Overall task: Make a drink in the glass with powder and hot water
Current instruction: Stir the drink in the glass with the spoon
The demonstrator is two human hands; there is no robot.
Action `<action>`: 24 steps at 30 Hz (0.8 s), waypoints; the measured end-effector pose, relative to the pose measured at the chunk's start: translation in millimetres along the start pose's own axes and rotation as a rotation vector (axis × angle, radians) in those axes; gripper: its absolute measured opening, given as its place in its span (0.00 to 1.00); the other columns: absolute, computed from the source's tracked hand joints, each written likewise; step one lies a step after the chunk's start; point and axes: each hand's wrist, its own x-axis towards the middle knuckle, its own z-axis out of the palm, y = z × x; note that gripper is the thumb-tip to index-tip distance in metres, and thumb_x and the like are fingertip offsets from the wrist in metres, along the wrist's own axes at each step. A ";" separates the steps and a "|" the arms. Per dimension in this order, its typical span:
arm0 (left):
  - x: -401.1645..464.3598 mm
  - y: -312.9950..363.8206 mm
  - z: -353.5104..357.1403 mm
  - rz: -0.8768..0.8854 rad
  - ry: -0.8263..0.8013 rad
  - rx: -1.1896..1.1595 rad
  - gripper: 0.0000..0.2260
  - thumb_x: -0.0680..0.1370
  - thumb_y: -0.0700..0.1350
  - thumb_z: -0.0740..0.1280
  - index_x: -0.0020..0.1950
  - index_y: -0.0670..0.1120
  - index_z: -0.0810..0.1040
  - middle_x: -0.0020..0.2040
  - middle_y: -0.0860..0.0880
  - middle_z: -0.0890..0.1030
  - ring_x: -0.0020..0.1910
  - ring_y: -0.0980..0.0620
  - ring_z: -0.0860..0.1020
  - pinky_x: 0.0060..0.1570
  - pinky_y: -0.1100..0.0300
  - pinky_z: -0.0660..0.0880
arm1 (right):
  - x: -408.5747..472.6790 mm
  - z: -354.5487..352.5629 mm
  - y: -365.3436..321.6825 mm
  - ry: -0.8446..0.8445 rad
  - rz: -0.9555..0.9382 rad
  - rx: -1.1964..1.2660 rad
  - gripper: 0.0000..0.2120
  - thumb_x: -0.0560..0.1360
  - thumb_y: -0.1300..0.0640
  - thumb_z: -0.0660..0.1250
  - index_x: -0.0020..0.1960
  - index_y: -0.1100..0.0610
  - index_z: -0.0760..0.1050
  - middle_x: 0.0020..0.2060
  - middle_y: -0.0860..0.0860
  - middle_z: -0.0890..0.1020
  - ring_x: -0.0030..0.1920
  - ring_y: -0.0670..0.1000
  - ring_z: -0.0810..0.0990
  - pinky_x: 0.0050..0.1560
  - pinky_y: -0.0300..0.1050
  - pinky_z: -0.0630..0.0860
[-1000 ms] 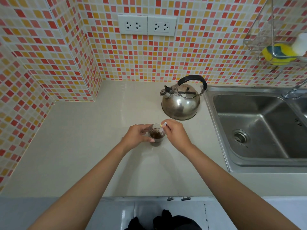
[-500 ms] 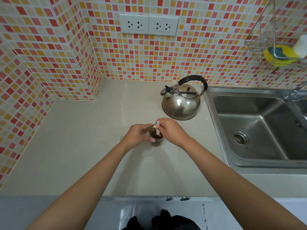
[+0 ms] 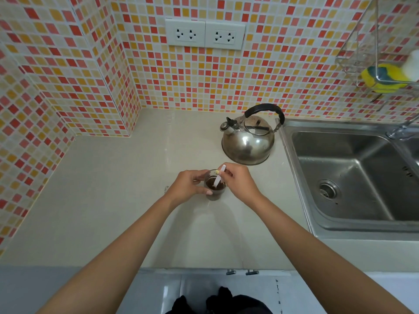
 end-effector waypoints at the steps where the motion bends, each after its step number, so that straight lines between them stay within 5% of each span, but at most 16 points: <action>1: 0.0 0.2 -0.1 -0.004 0.001 -0.001 0.27 0.64 0.35 0.77 0.61 0.48 0.80 0.54 0.52 0.83 0.54 0.60 0.79 0.63 0.61 0.71 | -0.2 0.1 0.4 0.019 0.006 0.024 0.09 0.77 0.60 0.64 0.40 0.63 0.77 0.31 0.53 0.77 0.33 0.48 0.71 0.36 0.39 0.67; 5: 0.7 2.4 -0.8 -0.014 -0.013 0.010 0.27 0.65 0.35 0.77 0.62 0.46 0.79 0.57 0.49 0.82 0.56 0.58 0.78 0.64 0.61 0.70 | 0.9 -5.0 3.8 0.096 0.019 0.007 0.09 0.77 0.60 0.64 0.39 0.63 0.76 0.28 0.45 0.72 0.30 0.41 0.70 0.33 0.30 0.66; 19: 0.5 4.0 -2.5 -0.010 -0.008 0.021 0.27 0.64 0.35 0.78 0.62 0.46 0.79 0.56 0.50 0.82 0.57 0.55 0.79 0.64 0.59 0.71 | -2.3 5.4 -2.6 0.071 0.021 0.025 0.09 0.77 0.60 0.64 0.41 0.64 0.77 0.28 0.48 0.73 0.32 0.47 0.70 0.34 0.38 0.66; 24: -1.5 4.3 -1.7 -0.005 -0.025 0.015 0.26 0.65 0.35 0.77 0.61 0.49 0.80 0.55 0.54 0.82 0.52 0.65 0.79 0.61 0.66 0.70 | -1.0 1.2 3.1 0.134 0.013 -0.058 0.11 0.78 0.60 0.62 0.38 0.62 0.75 0.30 0.48 0.73 0.33 0.48 0.70 0.36 0.41 0.66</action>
